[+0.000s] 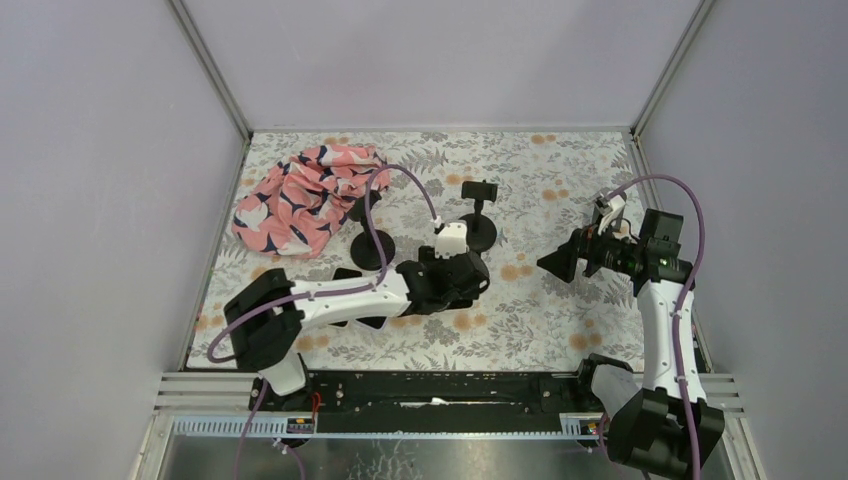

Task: Place the phone on the phone stand
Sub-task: Pick up the phone at the center of the board.

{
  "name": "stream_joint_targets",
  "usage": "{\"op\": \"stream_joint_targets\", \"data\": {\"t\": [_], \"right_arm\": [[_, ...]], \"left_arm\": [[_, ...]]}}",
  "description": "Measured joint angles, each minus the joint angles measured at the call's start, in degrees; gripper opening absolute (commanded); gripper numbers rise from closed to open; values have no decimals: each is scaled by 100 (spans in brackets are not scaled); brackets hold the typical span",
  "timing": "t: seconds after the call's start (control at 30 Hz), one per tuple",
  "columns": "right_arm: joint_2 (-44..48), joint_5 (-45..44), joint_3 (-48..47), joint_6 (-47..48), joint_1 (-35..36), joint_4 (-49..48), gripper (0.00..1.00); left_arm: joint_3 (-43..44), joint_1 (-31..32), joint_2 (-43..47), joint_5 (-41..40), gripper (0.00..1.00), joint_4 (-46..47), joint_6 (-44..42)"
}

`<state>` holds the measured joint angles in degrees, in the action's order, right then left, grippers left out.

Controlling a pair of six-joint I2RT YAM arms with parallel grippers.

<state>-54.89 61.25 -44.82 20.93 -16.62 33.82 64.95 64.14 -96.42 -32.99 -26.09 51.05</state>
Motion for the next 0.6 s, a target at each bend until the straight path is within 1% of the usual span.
{"op": "stream_joint_targets", "data": {"t": [0.2,0.3,0.47,0.6], "right_arm": [[-293,361,0,-828,0,-457,100],[-520,535,0,-1235,0,-651,100],[-839,752,0,-1928,24,-997,100],[-927,780,4,-2376,249,-1268,99]], "left_arm": [[-599,22,656,542,23,1338,-1036],[-872,24,822,859,22,1878,-1453],[-1119,31,933,1353,22,2634,-1937],[-1158,48,946,1633,22,3067,-2151]]}}
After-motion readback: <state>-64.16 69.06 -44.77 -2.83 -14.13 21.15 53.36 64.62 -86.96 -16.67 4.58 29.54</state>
